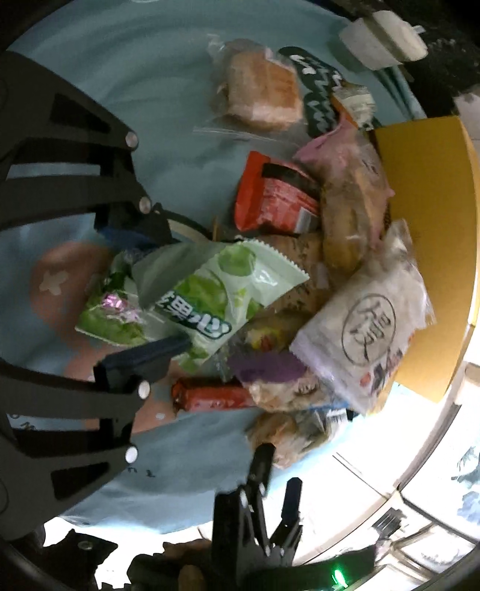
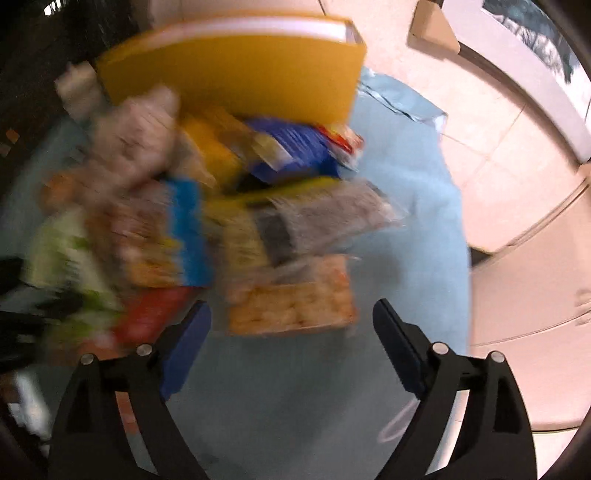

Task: Organize snacks
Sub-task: 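Grasp the green chip bag with the left tool while the right tool grasps the orange puffed-snack bag, then lift both bags over the yellow box and open both tools to drop them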

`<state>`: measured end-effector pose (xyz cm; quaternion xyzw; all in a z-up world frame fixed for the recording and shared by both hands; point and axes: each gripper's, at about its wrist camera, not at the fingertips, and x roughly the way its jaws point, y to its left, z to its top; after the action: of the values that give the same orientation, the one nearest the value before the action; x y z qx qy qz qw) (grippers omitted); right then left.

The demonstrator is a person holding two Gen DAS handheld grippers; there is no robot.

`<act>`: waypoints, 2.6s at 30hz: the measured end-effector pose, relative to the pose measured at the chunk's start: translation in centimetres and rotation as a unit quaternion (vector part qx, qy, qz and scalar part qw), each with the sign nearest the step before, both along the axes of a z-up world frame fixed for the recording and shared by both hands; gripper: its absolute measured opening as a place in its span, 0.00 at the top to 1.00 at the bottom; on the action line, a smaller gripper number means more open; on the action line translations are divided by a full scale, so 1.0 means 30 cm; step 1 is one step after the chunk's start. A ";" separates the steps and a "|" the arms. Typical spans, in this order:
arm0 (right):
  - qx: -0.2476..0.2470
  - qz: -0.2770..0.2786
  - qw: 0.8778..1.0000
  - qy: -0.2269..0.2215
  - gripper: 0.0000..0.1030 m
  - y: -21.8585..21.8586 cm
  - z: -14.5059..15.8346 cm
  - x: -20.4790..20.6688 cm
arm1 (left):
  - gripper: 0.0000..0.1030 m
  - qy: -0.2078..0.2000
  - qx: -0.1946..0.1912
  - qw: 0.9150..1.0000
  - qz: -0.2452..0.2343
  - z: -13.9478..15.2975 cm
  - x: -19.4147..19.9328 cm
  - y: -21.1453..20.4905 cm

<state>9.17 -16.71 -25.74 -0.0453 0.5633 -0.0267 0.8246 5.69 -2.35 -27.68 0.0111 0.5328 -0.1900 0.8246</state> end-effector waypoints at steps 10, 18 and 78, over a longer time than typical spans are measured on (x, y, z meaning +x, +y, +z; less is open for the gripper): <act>0.117 0.001 0.993 0.019 0.26 -0.005 -0.003 -0.047 | 0.81 -0.014 -0.030 0.999 -0.024 0.039 -0.002 -0.013; 0.166 0.025 0.986 -0.018 0.26 0.030 0.148 -0.155 | 0.83 -0.044 -0.049 0.998 -0.008 0.154 -0.019 0.065; 0.063 -0.039 0.986 -0.151 0.10 -0.090 0.579 0.454 | 0.02 -0.170 0.003 0.968 0.182 0.637 0.632 0.115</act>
<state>22.78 -19.41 -8.38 0.0336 0.4343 -0.0295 0.8997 24.66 1.11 -8.57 -0.0517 0.3782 -0.0302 0.9238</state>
